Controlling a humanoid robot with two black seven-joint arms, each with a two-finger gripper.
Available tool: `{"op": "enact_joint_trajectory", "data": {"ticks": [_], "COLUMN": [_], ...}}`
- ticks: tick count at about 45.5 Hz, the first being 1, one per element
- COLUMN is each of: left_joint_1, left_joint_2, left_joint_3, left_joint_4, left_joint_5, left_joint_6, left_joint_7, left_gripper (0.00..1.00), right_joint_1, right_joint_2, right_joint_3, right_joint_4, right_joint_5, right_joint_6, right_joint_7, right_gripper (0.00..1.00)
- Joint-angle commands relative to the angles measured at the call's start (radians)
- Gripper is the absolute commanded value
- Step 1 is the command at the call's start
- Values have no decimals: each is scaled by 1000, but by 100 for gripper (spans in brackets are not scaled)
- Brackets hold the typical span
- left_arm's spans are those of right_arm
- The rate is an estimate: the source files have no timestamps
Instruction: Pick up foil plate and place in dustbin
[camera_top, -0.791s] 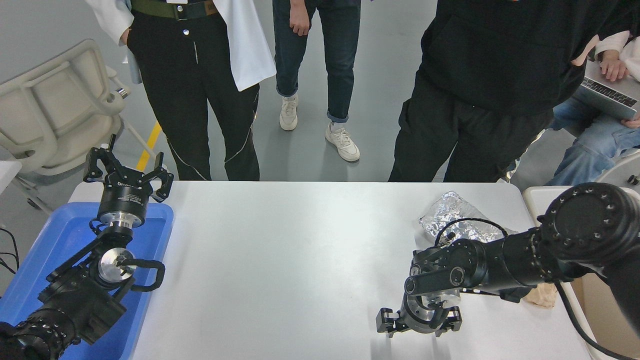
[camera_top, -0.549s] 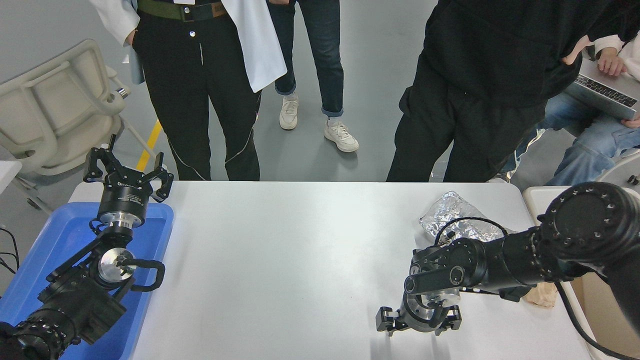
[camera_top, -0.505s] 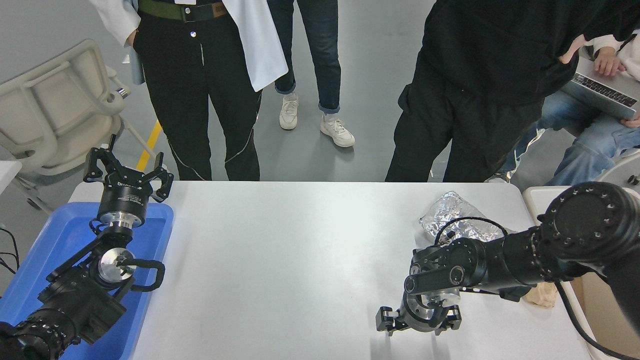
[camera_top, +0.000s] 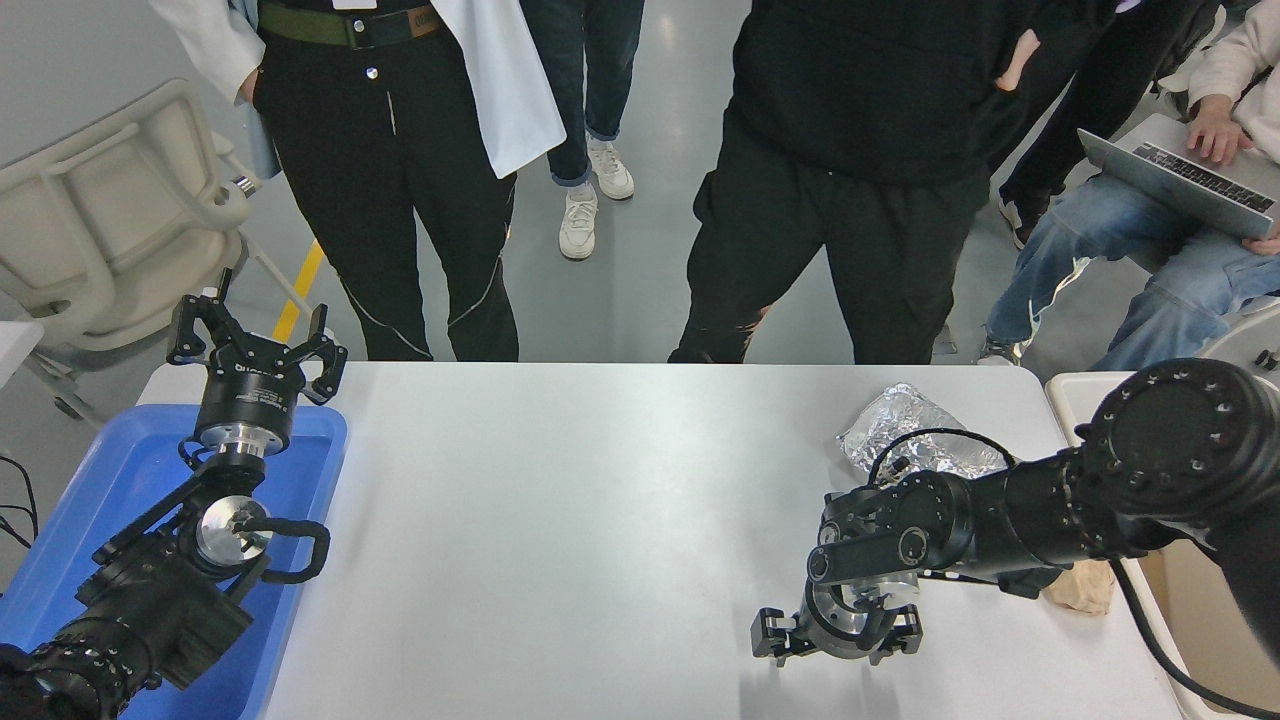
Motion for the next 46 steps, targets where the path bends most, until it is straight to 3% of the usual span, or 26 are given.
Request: {"op": "enact_joint_trajectory", "data": {"ticks": [1,46], "left_joint_1": [1,0], "left_joint_2": [0,0], "left_joint_3": [0,-1], "left_joint_4": [0,-1], "left_joint_5": [0,0], "left_joint_6": [0,0], "left_joint_7": [0,0], "left_gripper": [99,99], "right_joint_1": [17,78], "right_joint_2": [0,0], "right_joint_3": [-9,-35], "right_joint_4": [5,108], "right_joint_5": [4,21], "right_joint_6": [5,10], "right_joint_7": [-11,6], "right_gripper": [100,100]}}
